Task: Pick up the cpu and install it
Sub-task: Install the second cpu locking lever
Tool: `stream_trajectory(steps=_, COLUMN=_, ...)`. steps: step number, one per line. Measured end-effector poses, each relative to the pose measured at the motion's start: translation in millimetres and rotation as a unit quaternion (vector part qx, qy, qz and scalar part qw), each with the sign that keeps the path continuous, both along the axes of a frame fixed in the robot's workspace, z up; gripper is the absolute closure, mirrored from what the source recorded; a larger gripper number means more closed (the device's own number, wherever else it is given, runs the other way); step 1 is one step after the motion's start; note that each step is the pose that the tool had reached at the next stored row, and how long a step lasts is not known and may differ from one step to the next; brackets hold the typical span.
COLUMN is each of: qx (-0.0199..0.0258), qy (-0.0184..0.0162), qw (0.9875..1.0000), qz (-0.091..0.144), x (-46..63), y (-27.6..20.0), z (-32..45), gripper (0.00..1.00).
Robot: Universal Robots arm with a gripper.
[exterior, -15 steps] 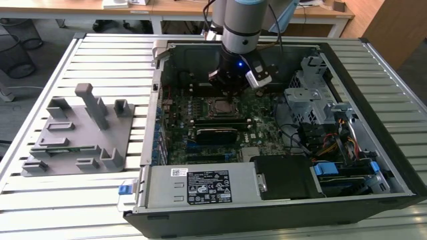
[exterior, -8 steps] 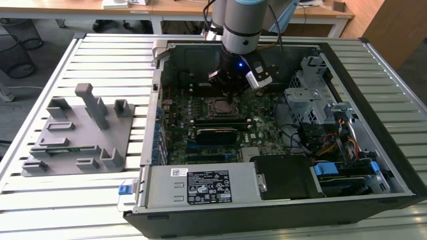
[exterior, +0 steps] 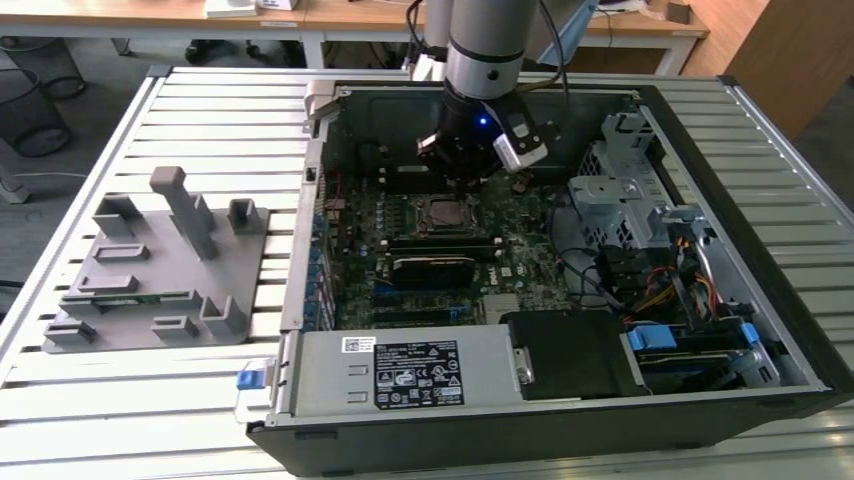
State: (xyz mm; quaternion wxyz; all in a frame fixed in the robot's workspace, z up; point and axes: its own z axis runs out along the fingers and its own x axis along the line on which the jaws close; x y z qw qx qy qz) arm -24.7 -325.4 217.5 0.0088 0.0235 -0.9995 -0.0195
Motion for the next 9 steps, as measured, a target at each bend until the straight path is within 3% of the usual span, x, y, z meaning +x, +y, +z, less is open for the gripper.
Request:
stream_trajectory(steps=2, qx=-0.0002, qy=0.0001, qw=1.0, qz=0.0, x=0.0, y=-2.1, z=0.1, gripper=0.89)
stream_trajectory(steps=9, qx=-0.0002, qy=0.0001, qw=1.0, qz=0.0, x=0.0, y=-16.2, z=-0.5, gripper=0.89)
